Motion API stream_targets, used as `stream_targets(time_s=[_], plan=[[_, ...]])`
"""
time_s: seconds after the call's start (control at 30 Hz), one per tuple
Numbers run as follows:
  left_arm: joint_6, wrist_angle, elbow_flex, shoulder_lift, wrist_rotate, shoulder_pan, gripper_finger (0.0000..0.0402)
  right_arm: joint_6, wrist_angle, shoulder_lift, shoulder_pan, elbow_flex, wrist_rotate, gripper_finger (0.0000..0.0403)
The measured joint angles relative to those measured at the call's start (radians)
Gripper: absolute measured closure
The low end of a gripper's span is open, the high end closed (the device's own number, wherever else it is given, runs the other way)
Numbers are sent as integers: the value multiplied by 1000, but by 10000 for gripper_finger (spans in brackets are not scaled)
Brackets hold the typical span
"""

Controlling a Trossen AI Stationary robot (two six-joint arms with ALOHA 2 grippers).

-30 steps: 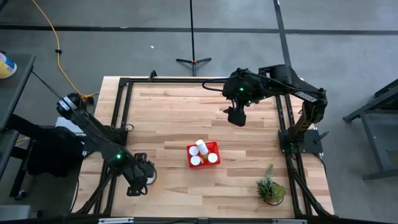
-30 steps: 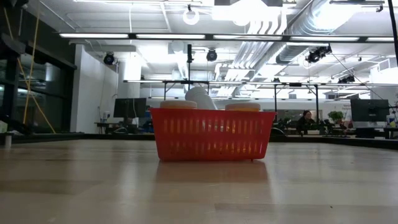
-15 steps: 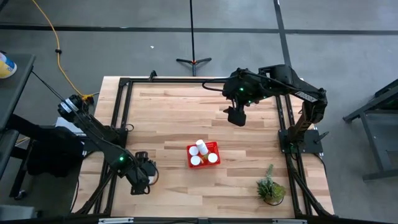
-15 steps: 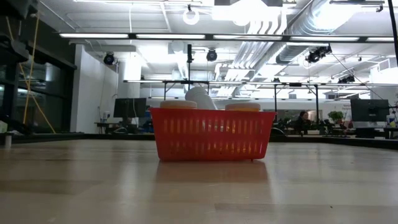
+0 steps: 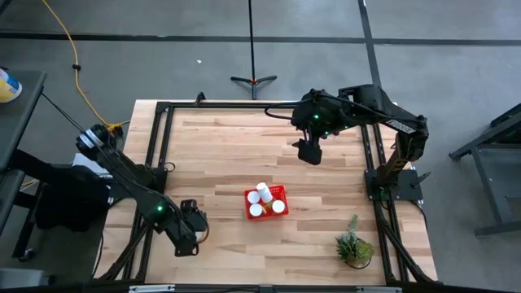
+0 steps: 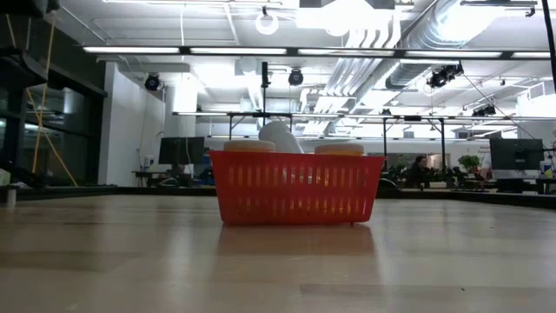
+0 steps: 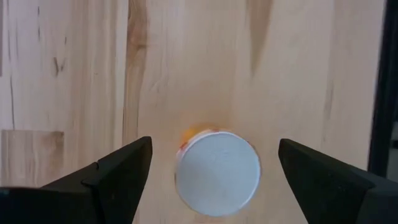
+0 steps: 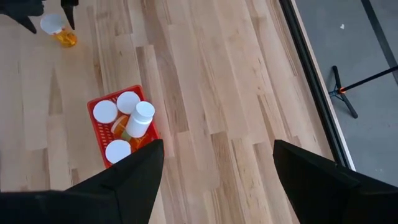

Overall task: Pick and place pill bottles into a basket
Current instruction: Put the orange pill bottle into the red basket

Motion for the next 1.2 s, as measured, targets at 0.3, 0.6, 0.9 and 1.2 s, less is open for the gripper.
stream_targets(time_s=[0.3, 0.6, 0.9, 1.2], plan=[[5, 7, 0, 84, 5, -1, 14, -4, 0, 0, 0, 0, 0, 109], [7, 21, 0, 99, -17, -1, 16, 0, 0, 0, 0, 0, 0, 109], [6, 26, 0, 125, 67, -1, 53, 3, 0, 0, 0, 0, -1, 109], [6, 32, 0, 127, 79, -1, 103, 4, 0, 0, 0, 0, -1, 109]])
